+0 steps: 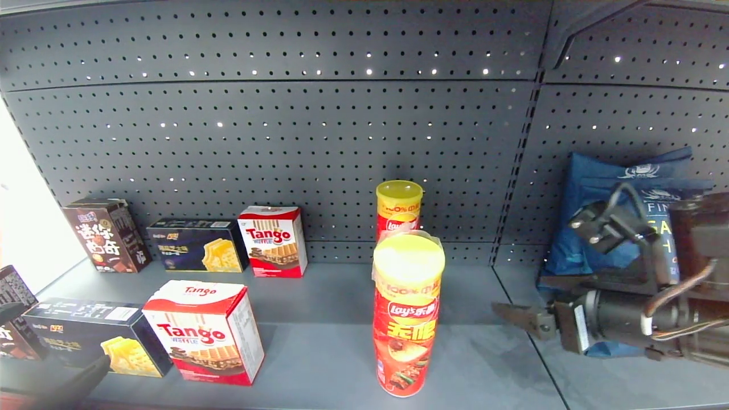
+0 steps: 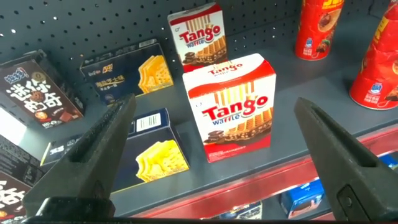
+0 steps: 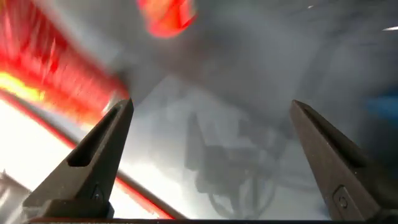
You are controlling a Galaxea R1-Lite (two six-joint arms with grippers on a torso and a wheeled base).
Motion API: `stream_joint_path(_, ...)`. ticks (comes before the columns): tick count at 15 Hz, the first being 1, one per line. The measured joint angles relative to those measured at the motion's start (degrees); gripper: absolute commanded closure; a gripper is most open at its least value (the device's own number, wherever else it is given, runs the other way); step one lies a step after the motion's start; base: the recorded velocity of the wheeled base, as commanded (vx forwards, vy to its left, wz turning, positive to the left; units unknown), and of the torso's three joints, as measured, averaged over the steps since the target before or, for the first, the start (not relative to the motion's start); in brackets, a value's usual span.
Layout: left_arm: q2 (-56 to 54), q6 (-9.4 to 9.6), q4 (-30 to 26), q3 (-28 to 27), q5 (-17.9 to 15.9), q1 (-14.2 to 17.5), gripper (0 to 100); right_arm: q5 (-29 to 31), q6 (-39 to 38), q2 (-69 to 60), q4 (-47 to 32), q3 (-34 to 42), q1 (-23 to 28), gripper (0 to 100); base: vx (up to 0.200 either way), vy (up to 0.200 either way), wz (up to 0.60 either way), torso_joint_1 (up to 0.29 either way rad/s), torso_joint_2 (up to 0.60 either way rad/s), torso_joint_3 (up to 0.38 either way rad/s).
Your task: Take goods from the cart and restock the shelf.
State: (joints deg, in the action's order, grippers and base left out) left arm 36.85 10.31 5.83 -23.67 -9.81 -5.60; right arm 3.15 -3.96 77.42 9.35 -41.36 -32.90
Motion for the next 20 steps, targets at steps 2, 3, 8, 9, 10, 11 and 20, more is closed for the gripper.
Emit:
stream_joint_path(2,-2.65,-0.05,-0.15,1.9,0.05,0.01,0,0.22,-0.2,-6.01,-0.02,1.51,5.92,0,0.0,0.0,0.0,0.0,0.0,0.0)
stream_joint_path(3,-4.55,-0.05,-0.39,3.36,0.1,0.04,0,0.22,-0.2,-9.51,-0.13,3.02,10.03,0,0.0,0.0,0.0,0.0,0.0,0.0)
stream_joint_path(8,-16.21,-0.33,-7.22,9.26,0.27,0.34,0,0.87,-0.3,-29.22,-0.46,16.26,24.66,0,0.0,0.0,0.0,0.0,0.0,0.0)
stream_joint_path(9,-19.08,-0.3,-9.79,9.95,0.22,0.39,0,1.43,-0.27,-33.24,-0.57,19.63,25.6,0,0.0,0.0,0.0,0.0,0.0,0.0)
stream_joint_path(10,-21.75,-0.3,-11.81,10.47,0.21,0.37,0,1.91,-0.22,-36.72,-0.6,22.41,26.26,0,0.0,0.0,0.0,0.0,0.0,0.0)
stream_joint_path(11,-24.3,-0.3,-13.24,11.0,0.29,0.34,0,2.21,-0.16,-39.91,-0.62,24.7,26.71,0,0.0,0.0,0.0,0.0,0.0,0.0)
stream_joint_path(20,-31.65,-0.57,-14.34,12.9,1.23,0.43,0,2.1,2.08,-66.21,-6.57,37.43,39.75,0,0.0,0.0,0.0,0.0,0.0,0.0)
